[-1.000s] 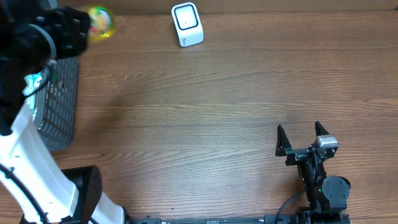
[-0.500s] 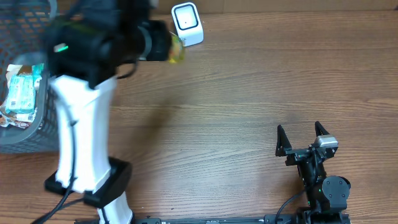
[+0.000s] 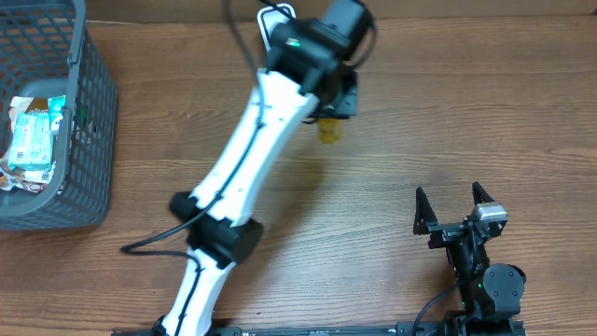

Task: Scan the item barcode
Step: 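Lift the yellow bottle out and carry it toward the scanner, then set the yellow bottle upright on the table and release it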

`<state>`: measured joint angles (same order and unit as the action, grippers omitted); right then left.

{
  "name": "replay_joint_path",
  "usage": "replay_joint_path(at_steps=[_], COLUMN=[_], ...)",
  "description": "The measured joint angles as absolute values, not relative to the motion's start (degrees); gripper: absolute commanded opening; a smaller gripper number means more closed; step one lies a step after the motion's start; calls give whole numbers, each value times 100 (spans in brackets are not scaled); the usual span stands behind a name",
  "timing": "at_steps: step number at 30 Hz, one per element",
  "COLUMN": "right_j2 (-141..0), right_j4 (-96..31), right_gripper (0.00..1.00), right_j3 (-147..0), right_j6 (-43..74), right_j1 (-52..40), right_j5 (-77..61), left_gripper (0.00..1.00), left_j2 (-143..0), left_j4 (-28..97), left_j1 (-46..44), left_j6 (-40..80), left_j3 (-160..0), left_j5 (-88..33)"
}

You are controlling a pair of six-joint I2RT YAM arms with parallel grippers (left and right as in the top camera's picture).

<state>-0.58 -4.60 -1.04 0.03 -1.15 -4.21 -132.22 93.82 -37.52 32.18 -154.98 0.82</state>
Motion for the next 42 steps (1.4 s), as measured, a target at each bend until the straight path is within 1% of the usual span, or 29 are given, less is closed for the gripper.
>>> replay_joint_path(at_steps=[11, 17, 23, 34, 42], right_j2=[-58, -58, -58, -58, -58], right_j4=[-462, -462, -458, -460, -460], right_gripper=[100, 100, 100, 100, 100], right_j3=[-104, -104, -104, -104, -104], right_j6=[5, 1, 1, 3, 3], right_j1=[-115, -115, -115, -115, -115], right_j5=[-423, -421, -421, -421, -423], left_gripper=[28, 29, 29, 32, 40], left_j2=[-14132, -14475, -14661, -14746, -14746], left_j4=[8875, 8840, 8783, 8569, 8567], left_j1=[-4508, -4595, -4615, -4713, -4803], left_j6=[3951, 4283, 4364, 4510, 4512], left_j3=[-15485, -15485, -15485, -15485, -15485], left_j5=[110, 113, 110, 113, 113])
